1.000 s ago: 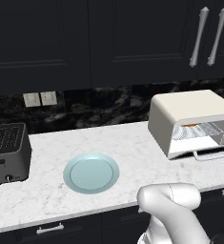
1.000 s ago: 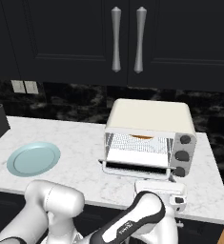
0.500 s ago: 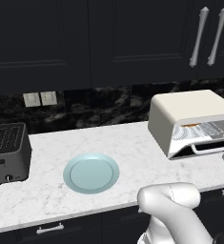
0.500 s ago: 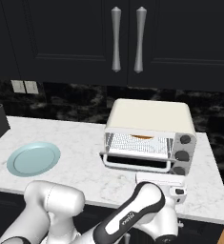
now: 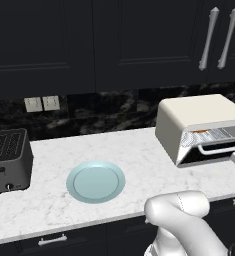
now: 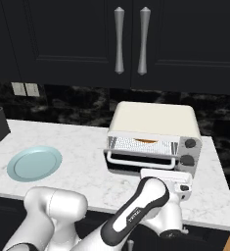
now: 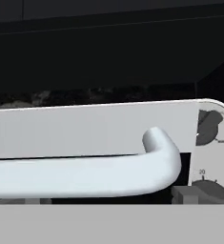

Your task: Pick up the kebab skewer and baguette bread, and place them inside the toaster oven. Close the toaster oven door and start by setting the timer.

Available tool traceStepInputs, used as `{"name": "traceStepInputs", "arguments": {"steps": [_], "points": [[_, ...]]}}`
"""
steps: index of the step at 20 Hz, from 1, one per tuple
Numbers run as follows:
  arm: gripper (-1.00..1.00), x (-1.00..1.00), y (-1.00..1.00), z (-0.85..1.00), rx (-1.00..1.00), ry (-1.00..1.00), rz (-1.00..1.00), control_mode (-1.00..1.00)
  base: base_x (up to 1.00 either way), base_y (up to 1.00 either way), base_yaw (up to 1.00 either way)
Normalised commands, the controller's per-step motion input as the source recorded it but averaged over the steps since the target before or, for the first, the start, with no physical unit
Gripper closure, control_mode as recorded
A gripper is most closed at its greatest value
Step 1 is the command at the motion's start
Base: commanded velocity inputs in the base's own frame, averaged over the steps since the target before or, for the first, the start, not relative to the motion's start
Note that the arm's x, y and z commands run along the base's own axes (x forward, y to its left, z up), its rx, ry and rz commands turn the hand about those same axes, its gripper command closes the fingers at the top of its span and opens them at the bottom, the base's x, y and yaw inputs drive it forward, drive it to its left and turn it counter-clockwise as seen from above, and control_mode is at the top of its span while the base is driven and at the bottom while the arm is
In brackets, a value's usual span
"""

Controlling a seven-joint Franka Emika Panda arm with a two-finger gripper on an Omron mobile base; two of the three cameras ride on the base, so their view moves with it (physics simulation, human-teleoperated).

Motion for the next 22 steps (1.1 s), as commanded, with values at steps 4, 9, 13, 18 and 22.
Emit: {"name": "traceStepInputs", "arguments": {"steps": [4, 9, 13, 18, 22], "points": [[-1.0, 0.42, 0.27, 0.15, 0.0, 0.0, 0.0, -1.0, 0.0, 0.0, 0.0], [-1.0, 0.44, 0.24, 0.13, 0.0, 0.01, 0.0, -1.0, 0.0, 0.0, 0.0], [-1.0, 0.43, 0.21, 0.14, 0.0, 0.04, 0.0, -1.0, 0.0, 0.0, 0.0], [-1.0, 0.4, 0.14, 0.12, 0.0, 0.05, 0.0, -1.0, 0.0, 0.0, 0.0], [-1.0, 0.36, 0.09, 0.08, 0.0, 0.05, 0.0, -1.0, 0.0, 0.0, 0.0]]}}
